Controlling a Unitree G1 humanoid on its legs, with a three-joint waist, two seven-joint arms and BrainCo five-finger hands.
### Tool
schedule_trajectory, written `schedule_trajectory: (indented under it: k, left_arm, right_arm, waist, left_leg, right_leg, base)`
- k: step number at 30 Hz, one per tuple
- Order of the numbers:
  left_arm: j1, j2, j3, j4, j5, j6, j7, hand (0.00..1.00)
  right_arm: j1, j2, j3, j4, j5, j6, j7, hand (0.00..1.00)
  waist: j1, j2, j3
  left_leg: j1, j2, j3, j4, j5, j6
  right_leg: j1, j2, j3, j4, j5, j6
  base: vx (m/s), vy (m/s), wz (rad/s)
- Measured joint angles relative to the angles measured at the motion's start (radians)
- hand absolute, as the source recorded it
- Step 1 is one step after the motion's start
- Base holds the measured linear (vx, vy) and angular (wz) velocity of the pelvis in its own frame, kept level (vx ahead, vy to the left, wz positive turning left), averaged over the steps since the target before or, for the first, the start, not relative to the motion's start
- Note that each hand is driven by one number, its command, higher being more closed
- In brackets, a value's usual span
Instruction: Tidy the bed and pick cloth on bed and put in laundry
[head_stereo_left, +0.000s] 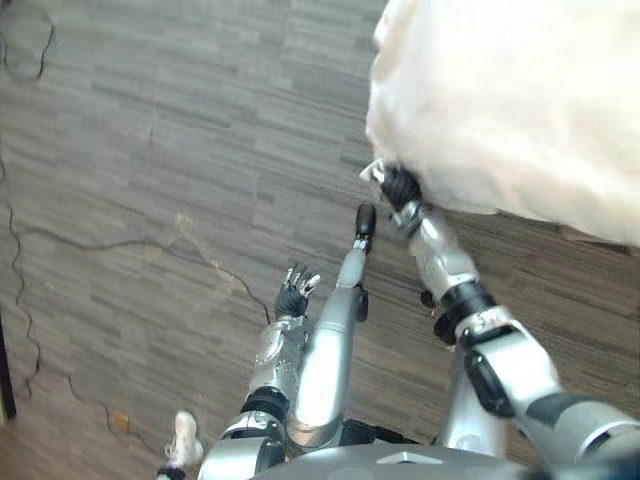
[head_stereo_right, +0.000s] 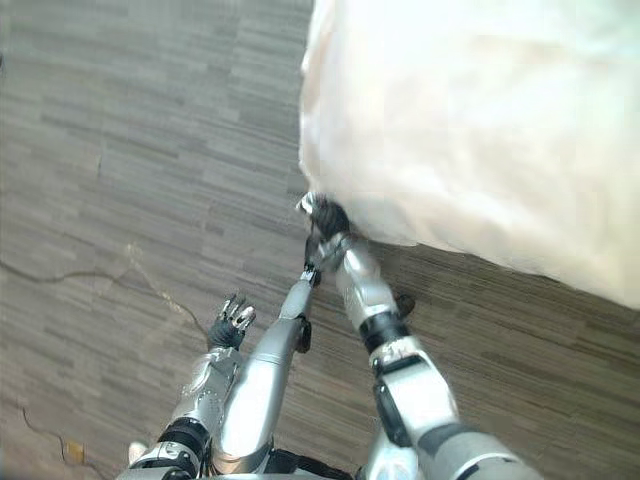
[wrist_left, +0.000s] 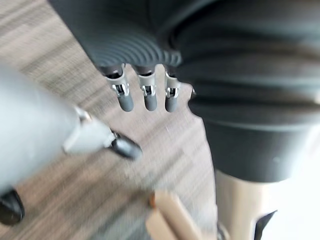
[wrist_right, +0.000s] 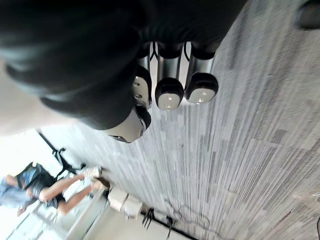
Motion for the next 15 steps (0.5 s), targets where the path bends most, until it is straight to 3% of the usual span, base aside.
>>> schedule_trajectory:
  k: [5, 11, 15]
  left_arm:
    - [0.026, 0.016, -0.085, -0.003, 0.001, 0.021, 0.027, 0.00]
    - [0.108, 0.102, -0.101, -0.023, 0.012, 0.069, 0.055, 0.00]
    - [0.183, 0.146, -0.086, -0.032, 0.056, 0.098, 0.053, 0.00]
  right_arm:
    - [0.080, 0.000, 0.025, 0.010, 0.000, -0.029, 0.007, 1.00]
    - [0.272, -0.024, -0.003, -0.034, 0.080, -0.032, 0.039, 1.00]
    - [0.466, -0.031, -0.102, -0.027, 0.164, -0.056, 0.078, 1.00]
  waist:
    - [-0.054, -0.025, -0.005]
    - [-0.090, -0.089, -0.032]
    - [-0.118, -0.152, -0.091]
  left_leg:
    - [0.081, 0.004, 0.006, 0.000, -0.040, 0.004]
    - [0.213, 0.005, 0.032, 0.000, -0.064, 0.015]
    - [0.334, -0.002, 0.082, 0.000, -0.078, -0.001]
  right_leg:
    - [0.075, 0.003, 0.011, -0.011, -0.013, 0.002]
    - [0.238, 0.024, 0.021, -0.109, 0.022, 0.035]
    - [0.385, 0.037, 0.045, -0.208, 0.055, 0.053]
  base:
    - [-0.01, -0.030, -0.15]
    - [0.12, -0.036, -0.10]
    - [0.15, -0.030, -0.25]
